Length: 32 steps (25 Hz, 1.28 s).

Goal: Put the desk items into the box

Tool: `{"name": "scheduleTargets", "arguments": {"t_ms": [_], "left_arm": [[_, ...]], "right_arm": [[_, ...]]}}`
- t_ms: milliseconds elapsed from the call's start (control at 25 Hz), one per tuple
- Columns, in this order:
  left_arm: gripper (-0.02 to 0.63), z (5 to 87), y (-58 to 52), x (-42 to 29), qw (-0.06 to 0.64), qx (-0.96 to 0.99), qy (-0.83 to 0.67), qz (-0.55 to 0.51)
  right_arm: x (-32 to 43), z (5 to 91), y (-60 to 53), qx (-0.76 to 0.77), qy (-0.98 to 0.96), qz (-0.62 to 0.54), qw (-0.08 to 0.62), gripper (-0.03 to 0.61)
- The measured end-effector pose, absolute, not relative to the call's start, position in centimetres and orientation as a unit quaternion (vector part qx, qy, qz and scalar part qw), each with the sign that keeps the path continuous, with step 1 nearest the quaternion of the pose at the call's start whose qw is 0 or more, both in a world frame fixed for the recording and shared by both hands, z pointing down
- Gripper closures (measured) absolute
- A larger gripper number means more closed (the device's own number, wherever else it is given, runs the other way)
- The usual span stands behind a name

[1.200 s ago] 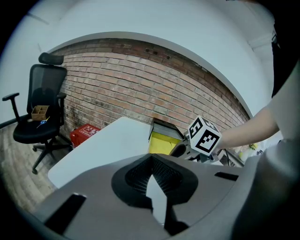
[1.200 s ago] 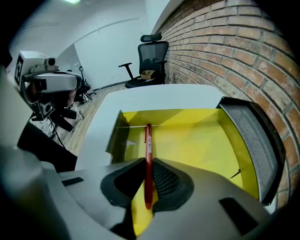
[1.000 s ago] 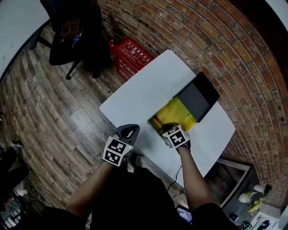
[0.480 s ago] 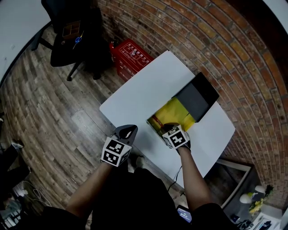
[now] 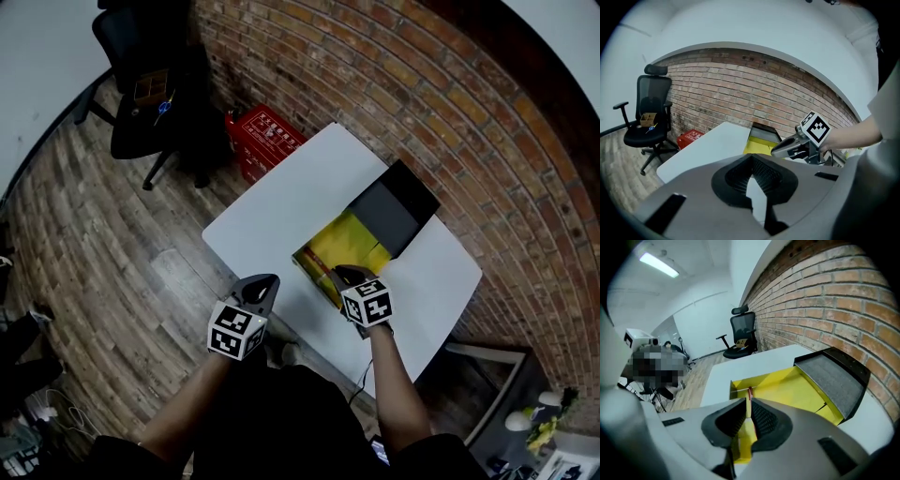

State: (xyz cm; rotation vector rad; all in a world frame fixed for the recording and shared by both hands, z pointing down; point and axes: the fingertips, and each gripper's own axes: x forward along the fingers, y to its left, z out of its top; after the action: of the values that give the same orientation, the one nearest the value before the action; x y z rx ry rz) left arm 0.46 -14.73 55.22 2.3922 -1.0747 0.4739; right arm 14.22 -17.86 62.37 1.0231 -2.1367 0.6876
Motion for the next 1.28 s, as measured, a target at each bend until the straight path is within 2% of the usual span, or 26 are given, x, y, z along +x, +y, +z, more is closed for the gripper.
{"name": "scheduleTargets", "arguments": {"t_ms": [280,760,1280], "left_arm": [[0.6,52.9,-11.1,2.5,0.226,0.869,-0.412,0.156],[0.6,49.5,-5.8,2.4,0.209,0.856,-0.455,0.124],[0.6,46.2,-6.5,0.4,0.196,0.876,-0.429,0.102]], "right_arm": [[15.1,57.6,-14.4,0.388,-0.847,0.31,0.191,0.547],[17.5,50.1,-8.6,0.401,-0.874,0.267,0.061,0.552],[19.0,45.1,-5.8,0.459,-0.857,0.235,0.013,0.557]]}}
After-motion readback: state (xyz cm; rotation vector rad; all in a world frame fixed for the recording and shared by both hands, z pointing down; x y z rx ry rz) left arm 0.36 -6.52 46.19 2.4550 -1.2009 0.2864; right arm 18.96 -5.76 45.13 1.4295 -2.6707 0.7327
